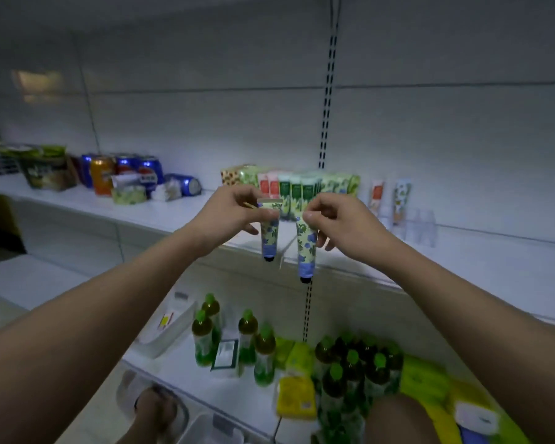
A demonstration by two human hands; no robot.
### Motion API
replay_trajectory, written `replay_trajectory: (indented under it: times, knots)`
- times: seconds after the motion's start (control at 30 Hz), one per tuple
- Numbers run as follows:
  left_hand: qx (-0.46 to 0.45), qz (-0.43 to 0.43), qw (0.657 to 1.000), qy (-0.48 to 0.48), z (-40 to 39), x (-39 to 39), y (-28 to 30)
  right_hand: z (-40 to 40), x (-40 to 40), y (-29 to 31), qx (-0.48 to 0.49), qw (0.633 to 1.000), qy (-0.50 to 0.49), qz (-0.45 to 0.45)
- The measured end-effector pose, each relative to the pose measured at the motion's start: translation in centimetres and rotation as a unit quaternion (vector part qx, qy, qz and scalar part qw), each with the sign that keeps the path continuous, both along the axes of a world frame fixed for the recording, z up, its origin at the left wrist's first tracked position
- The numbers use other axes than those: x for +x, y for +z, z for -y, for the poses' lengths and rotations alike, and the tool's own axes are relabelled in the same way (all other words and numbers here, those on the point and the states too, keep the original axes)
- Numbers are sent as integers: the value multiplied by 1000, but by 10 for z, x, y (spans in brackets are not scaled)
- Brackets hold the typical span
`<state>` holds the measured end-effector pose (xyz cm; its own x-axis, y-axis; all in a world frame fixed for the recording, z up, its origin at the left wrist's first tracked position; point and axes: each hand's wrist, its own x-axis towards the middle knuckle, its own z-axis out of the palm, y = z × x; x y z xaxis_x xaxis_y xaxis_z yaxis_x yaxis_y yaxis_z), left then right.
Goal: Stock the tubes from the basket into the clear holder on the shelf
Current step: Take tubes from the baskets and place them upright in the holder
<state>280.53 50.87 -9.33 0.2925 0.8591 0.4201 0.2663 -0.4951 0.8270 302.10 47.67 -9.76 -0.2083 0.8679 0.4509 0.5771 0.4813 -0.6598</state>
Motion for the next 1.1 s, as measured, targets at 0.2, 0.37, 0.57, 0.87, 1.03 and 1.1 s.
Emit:
replay_trajectory:
  times: [0.2, 0.37, 0.57, 0.87, 1.03, 1.1]
  knots:
    - [15, 6, 1000, 7, -21, 27, 41, -18, 40, 43, 41, 995, -88, 12]
    - [0, -10, 1000, -17, -48, 45, 56, -55, 71, 59, 40, 980, -175, 83]
    - [-2, -39, 999, -31, -84, 69, 62, -101, 90, 67, 60, 968, -206, 129]
    - [2, -59, 998, -36, -133, 87, 53, -165, 84, 50, 93, 967, -211, 106]
    - [-2, -53, 998, -34, -149, 89, 43, -187, 80, 32, 76, 968, -210, 116]
    - [-5, -50, 998, -34, -152, 91, 40, -192, 79, 22, 61, 968, -206, 133]
